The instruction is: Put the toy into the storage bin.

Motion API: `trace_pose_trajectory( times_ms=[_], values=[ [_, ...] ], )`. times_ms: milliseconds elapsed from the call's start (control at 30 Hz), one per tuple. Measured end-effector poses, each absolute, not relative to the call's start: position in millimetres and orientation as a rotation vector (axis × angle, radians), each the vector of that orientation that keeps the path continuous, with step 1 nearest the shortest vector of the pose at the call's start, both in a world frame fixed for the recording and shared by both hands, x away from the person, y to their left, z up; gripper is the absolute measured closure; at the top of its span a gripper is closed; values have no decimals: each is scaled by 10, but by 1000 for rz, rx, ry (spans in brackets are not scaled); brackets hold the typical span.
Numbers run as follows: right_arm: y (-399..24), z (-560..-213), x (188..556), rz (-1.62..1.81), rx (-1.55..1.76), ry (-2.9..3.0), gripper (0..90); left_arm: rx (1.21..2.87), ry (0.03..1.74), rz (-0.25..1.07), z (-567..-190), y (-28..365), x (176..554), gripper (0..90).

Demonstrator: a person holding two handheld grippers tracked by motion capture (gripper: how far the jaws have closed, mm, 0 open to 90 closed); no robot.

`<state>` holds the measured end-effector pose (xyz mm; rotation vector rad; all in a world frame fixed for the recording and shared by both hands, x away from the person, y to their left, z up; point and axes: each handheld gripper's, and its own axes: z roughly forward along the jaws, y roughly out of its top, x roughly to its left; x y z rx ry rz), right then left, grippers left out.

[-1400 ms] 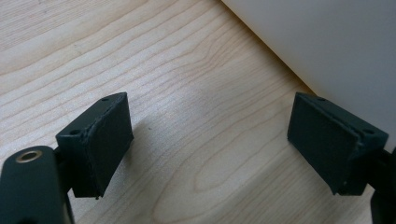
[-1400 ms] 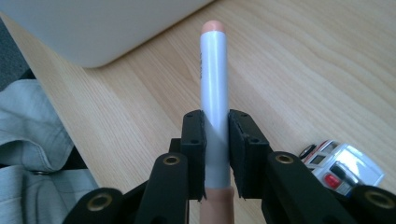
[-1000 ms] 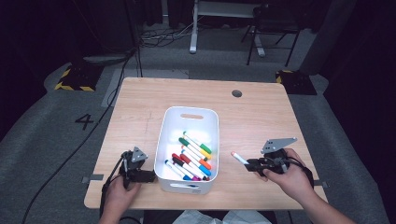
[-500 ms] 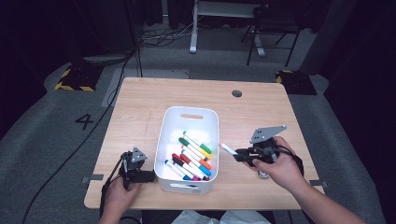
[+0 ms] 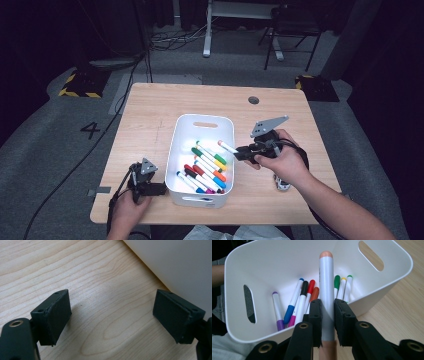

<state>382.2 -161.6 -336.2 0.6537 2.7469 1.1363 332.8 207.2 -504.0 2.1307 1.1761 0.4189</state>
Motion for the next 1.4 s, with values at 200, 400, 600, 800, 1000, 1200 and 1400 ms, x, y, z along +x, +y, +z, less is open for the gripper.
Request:
trace_pose_trajectory(
  times_ms=[200,400,600,800,1000,1200,1400],
  values=[
    [-1424,-3351,3928,1106,636,2766,767,2132,1175,430,-5040,2070,3338,153],
    [-1316,-3319,3985,1102,639,2770,767,2129,1177,432,-5041,2065,3340,153],
    [-1228,-3265,4030,1130,650,2757,767,2128,1174,433,-5044,2065,3344,154],
    [-1131,-3265,4099,1146,624,2748,767,2128,1175,425,-5043,2059,3355,154],
    [-1038,-3266,4166,1158,615,2744,767,2128,1174,432,-5043,2061,3357,154],
    [-974,-3363,4218,1180,614,2734,767,2128,1173,435,-5045,2061,3357,154],
    [-921,-3447,4257,1145,605,2738,767,2128,1173,431,-5043,2061,3358,154]
  ],
)
